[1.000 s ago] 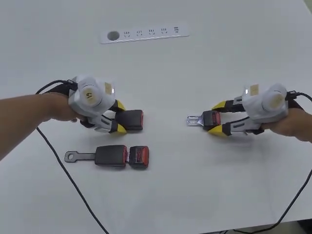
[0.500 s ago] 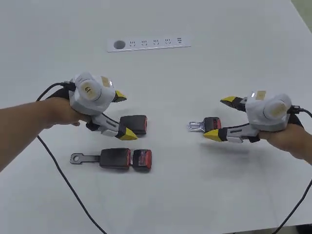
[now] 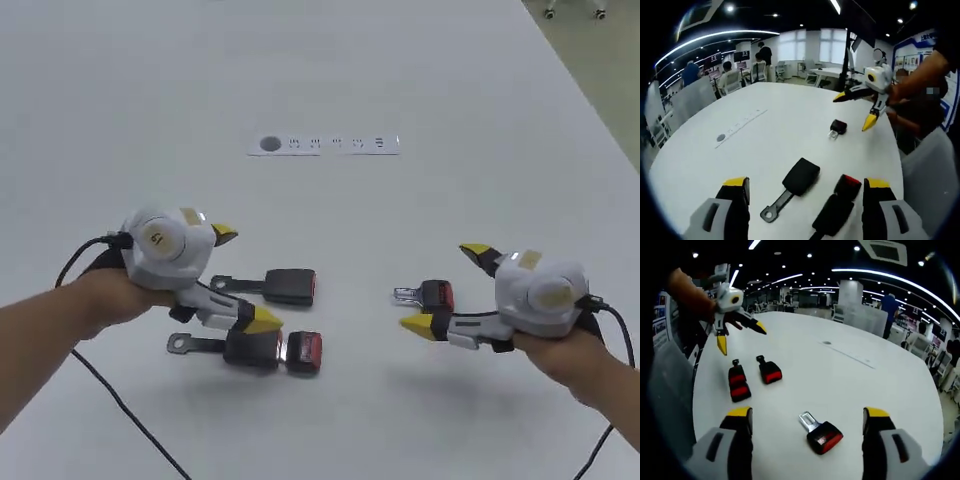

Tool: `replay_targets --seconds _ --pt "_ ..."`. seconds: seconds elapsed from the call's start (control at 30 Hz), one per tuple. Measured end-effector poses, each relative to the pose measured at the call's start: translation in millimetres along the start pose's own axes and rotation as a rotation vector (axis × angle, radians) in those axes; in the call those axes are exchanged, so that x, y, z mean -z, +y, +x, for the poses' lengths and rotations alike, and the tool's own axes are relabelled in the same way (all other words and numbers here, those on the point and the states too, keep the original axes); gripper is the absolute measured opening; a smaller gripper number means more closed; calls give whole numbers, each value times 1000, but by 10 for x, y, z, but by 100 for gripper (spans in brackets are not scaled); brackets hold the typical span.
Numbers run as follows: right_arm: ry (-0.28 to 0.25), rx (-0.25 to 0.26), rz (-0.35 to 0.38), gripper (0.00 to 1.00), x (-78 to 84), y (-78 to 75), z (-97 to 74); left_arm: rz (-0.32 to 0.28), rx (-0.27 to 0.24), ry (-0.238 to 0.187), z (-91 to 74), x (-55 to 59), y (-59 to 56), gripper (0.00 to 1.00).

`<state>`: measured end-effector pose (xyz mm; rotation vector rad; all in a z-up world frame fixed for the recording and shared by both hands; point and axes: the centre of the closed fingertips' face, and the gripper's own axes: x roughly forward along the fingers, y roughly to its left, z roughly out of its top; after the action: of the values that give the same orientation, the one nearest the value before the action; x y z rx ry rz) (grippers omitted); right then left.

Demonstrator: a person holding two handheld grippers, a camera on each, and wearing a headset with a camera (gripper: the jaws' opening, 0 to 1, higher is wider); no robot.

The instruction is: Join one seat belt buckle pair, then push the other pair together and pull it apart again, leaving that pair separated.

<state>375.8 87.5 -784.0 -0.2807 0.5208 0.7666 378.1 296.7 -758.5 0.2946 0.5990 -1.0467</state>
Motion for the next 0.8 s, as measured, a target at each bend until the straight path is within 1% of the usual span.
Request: replay_targets --seconds 0.03,0.07,0.13,0.2,0.23,0.27,0.3,0.33,0.4,0.47,0.5,0.53,0.63,0.7,0.8 --pt "-2 7 -1 93 -10 29 -17 -1 -11 -3 -48 14 -13 97" --pt "-8 18 -9 93 -27 73 -44 -9 -15 -9 -112 32 -54 98" --pt "-18 23 0 95 -48 158 -82 -22 -22 -27 -222 59 -130 98" --pt "-23 32 -1 97 -52 250 -115 -12 -39 -31 -327 118 -183 98" --pt "-20 38 -1 98 -40 278 -124 -17 -47 -35 -373 144 -201 98" --pt "-21 39 4 100 -31 309 -134 -34 -55 -49 -434 166 -223 99" --pt "-25 38 11 100 -25 342 -148 -40 -58 -53 -454 174 -231 99" --pt "-30 39 11 100 -17 402 -172 -55 -67 -60 -524 212 -254 99" --pt "-30 40 14 100 9 478 -201 -72 -80 -70 -633 272 -289 100" --pt "-29 39 27 100 24 543 -232 -85 -99 -88 -729 314 -301 100" --pt "-35 41 24 100 27 581 -254 -100 -117 -104 -797 341 -296 100" --pt "-40 40 25 100 28 605 -266 -115 -125 -111 -840 369 -299 100" --pt "-42 38 27 100 45 694 -296 -128 -145 -119 -976 473 -328 100" --pt "-46 37 28 100 45 730 -315 -131 -154 -126 -1034 506 -346 100" --pt "-59 30 12 100 6 838 -364 -146 -172 -145 -1127 561 -377 100"
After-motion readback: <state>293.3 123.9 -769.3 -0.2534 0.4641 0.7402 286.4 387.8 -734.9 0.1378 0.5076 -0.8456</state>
